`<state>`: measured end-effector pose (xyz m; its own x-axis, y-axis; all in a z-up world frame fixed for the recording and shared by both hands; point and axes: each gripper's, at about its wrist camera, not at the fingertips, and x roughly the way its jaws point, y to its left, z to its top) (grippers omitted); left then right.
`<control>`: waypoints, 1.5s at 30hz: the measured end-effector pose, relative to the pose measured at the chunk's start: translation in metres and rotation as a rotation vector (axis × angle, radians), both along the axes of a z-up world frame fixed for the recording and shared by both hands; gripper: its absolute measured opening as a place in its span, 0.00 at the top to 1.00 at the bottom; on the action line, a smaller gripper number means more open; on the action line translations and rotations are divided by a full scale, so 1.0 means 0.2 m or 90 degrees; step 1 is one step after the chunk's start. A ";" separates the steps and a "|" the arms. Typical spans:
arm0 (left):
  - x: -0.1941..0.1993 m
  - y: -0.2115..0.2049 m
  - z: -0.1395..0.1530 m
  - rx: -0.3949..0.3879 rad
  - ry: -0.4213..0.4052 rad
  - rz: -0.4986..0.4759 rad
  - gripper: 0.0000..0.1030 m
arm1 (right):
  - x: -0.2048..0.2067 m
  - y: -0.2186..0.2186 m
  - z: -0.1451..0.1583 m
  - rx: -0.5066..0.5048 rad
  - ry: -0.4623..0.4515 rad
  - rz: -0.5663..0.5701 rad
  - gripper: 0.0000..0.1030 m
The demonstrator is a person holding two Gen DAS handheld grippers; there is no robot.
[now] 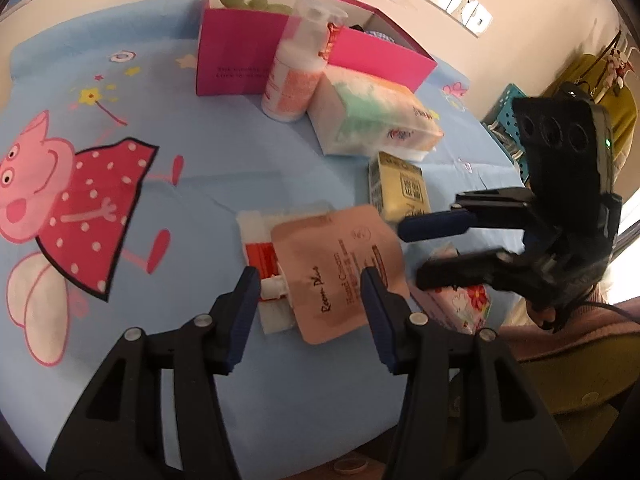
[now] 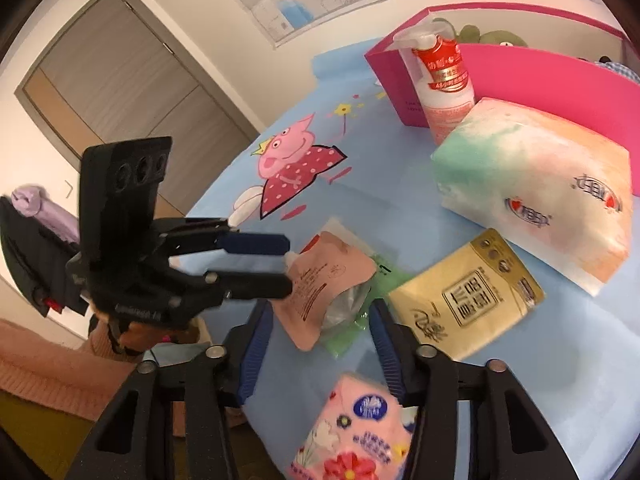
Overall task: Organize soft objects
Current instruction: 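Move the right gripper to the peach pouch and grasp its spout end, then carry the peach pouch into the pink box and open the right gripper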
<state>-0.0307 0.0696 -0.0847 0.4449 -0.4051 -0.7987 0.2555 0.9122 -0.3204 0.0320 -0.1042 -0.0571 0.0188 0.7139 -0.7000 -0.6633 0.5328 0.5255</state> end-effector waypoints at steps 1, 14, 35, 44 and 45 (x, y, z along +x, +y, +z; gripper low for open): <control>-0.01 0.00 0.00 -0.006 0.002 -0.002 0.48 | 0.00 0.01 -0.01 -0.003 0.001 -0.001 0.59; -0.03 0.02 -0.02 -0.014 0.016 0.000 0.48 | 0.04 0.02 -0.07 -0.015 -0.008 -0.034 0.85; -0.05 0.03 -0.05 -0.031 0.074 0.088 0.69 | 0.04 -0.01 -0.08 0.005 0.018 -0.042 0.85; 0.03 0.02 -0.02 -0.043 0.074 0.124 0.69 | 0.04 -0.02 -0.03 0.024 0.007 -0.061 0.85; 0.03 0.02 0.00 -0.043 0.068 0.124 0.69 | 0.04 -0.03 -0.02 0.029 0.005 -0.062 0.85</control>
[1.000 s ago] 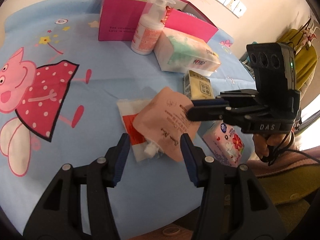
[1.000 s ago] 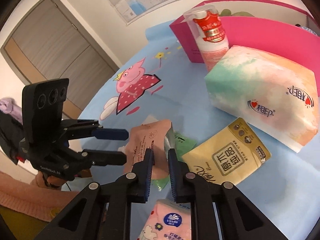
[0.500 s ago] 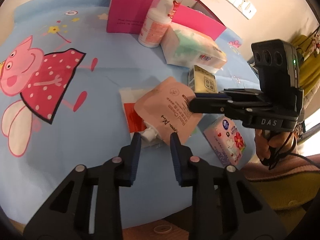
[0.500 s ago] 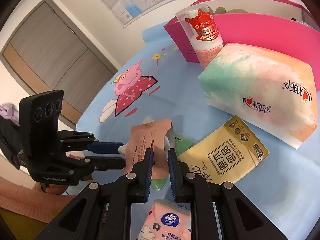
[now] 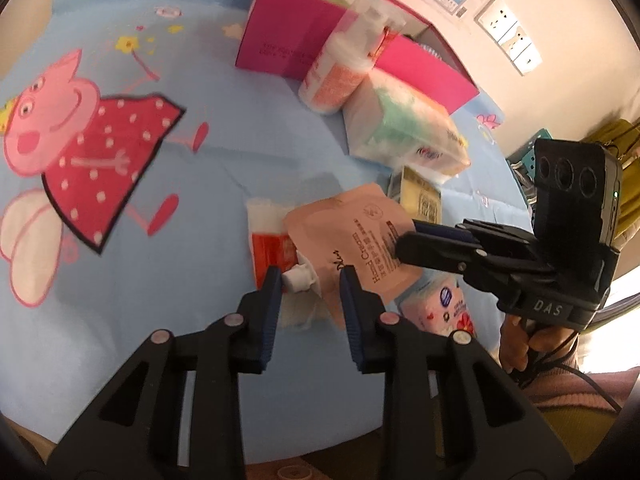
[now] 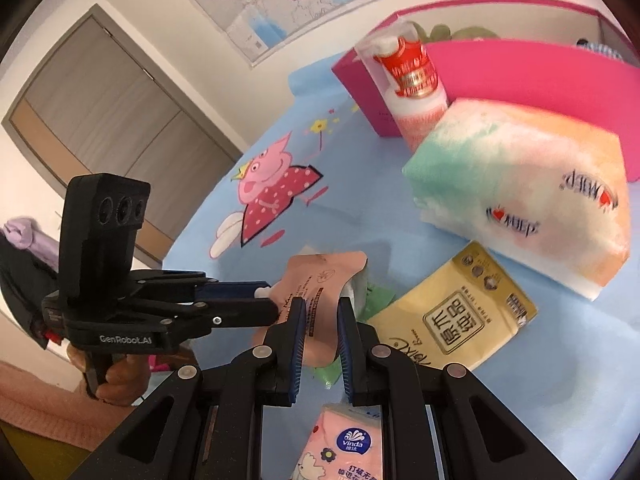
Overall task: Organize soft objects
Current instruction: 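Carry the peach pouch into the pink box and open the right gripper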
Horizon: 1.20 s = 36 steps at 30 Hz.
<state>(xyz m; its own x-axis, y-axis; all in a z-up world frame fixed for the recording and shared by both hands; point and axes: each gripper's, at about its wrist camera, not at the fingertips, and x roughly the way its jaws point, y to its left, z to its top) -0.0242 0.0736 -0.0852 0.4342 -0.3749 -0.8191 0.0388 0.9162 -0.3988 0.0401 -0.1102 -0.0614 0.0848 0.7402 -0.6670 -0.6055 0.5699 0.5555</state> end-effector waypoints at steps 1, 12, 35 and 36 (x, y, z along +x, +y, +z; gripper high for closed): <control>0.01 0.00 0.02 -0.003 -0.009 -0.002 0.69 | 0.00 0.00 0.01 0.002 -0.003 -0.002 0.85; 0.18 0.03 0.41 0.023 -0.138 -0.010 0.69 | 0.14 -0.03 0.36 0.056 -0.117 -0.015 0.85; 0.93 0.05 0.49 0.087 -0.146 0.000 0.69 | 0.80 0.07 0.42 0.045 -0.126 -0.079 0.85; 0.95 0.05 0.47 0.090 -0.140 -0.002 0.69 | 0.83 0.07 0.39 0.040 -0.115 -0.081 0.85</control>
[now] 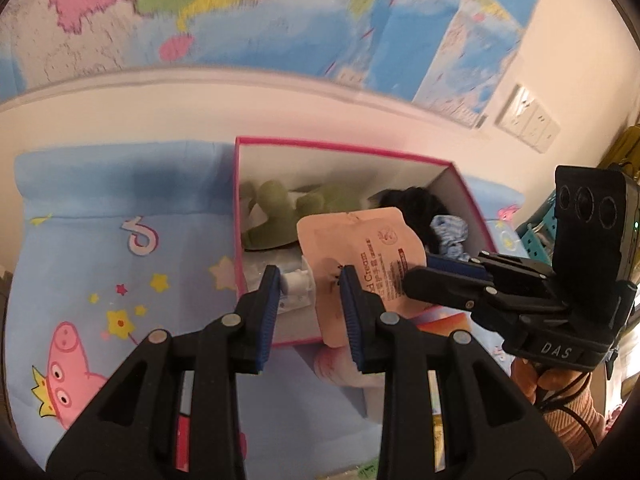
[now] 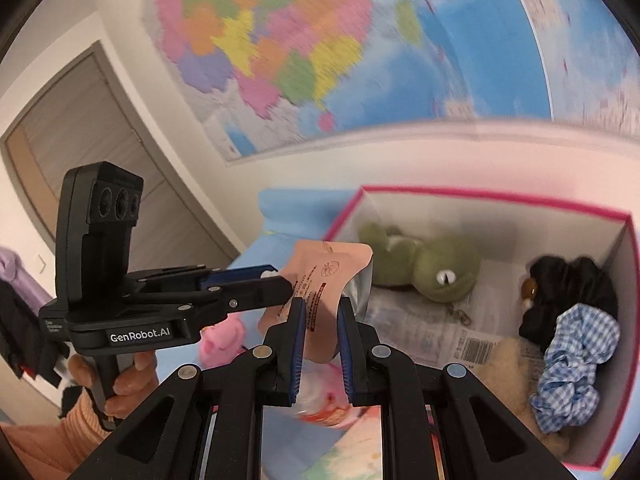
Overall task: Organize soft objects
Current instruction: 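Carry the peach pouch into the pink box and open the right gripper, then move the right gripper to the white-and-green tape package and grasp it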
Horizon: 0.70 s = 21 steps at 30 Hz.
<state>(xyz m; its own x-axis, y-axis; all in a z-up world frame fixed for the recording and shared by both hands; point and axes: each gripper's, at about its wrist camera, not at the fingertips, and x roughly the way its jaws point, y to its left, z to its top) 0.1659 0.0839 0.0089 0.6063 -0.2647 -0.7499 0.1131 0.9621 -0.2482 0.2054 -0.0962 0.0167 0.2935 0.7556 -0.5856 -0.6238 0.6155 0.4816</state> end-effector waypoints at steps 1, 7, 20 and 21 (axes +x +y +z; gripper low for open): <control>0.03 -0.01 -0.03 0.006 0.010 0.000 0.69 | 0.02 0.01 -0.02 -0.004 0.005 -0.001 0.85; 0.09 -0.02 -0.10 0.033 0.030 0.015 0.69 | 0.10 0.04 -0.16 -0.024 0.052 -0.006 0.83; -0.08 0.03 -0.02 0.033 -0.020 0.036 0.69 | 0.06 -0.07 -0.12 -0.036 0.048 -0.043 0.71; -0.13 0.03 0.00 0.030 -0.032 0.031 0.69 | 0.03 -0.10 -0.10 -0.025 0.042 -0.040 0.71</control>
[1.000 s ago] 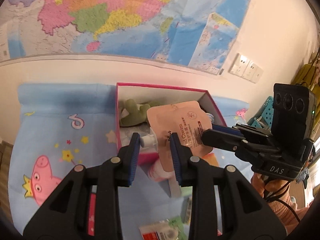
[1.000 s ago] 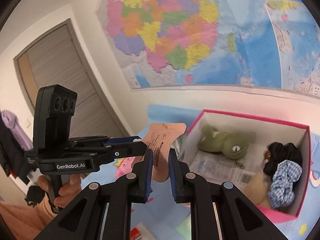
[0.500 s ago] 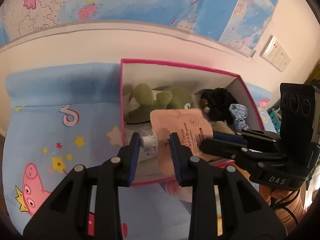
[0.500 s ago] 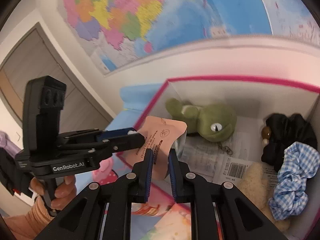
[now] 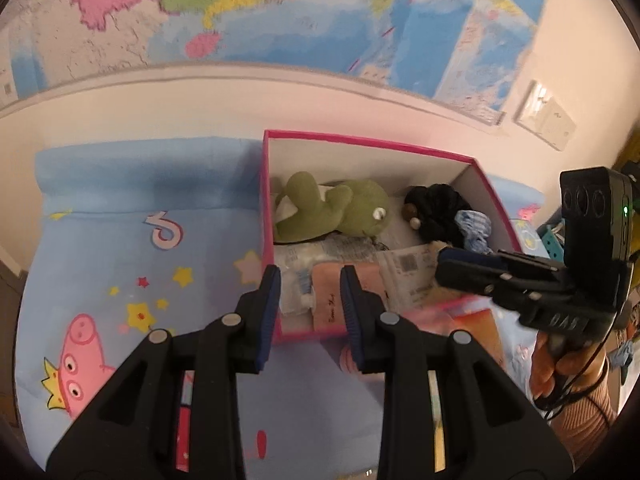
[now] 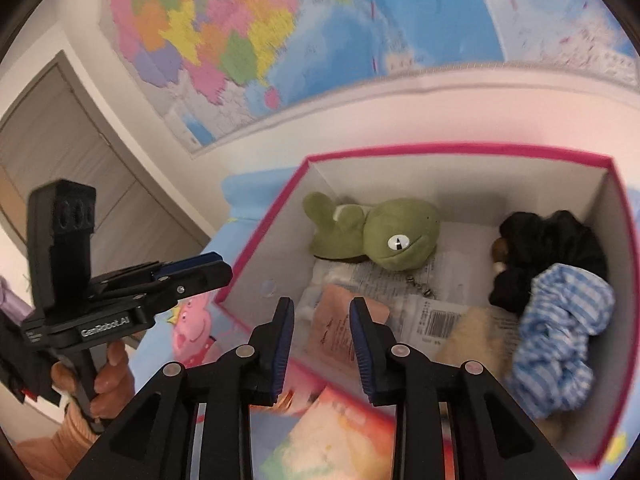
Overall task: Organize soft objects
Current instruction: 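Move the right gripper to the white-and-green tape package and grasp it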
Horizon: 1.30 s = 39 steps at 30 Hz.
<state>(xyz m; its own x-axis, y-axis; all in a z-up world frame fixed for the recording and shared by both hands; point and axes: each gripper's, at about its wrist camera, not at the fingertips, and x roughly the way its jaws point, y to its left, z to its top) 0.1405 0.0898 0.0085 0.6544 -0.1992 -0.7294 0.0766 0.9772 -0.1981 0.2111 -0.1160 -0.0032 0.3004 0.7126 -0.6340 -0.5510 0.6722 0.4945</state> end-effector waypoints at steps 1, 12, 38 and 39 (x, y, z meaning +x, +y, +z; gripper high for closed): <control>-0.04 0.00 0.01 -0.001 -0.010 -0.006 0.66 | -0.03 -0.02 0.02 0.009 -0.004 0.003 0.71; -0.50 -0.10 -0.14 0.032 -0.007 -0.072 0.49 | -0.58 -0.10 0.11 0.019 -0.041 0.154 0.66; -0.81 -0.08 -0.52 -0.035 0.146 -0.114 0.49 | -0.83 0.13 -0.33 -0.186 0.061 0.176 0.63; -0.81 -0.08 -0.52 -0.030 0.143 -0.116 0.49 | -0.84 0.14 -0.34 -0.185 0.065 0.183 0.61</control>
<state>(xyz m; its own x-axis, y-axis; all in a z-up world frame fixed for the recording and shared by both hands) -0.0211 0.0731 -0.0948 0.4277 -0.3366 -0.8389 0.1998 0.9403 -0.2755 0.0433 -0.0874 -0.0709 0.0402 0.5458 -0.8370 -0.6946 0.6174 0.3693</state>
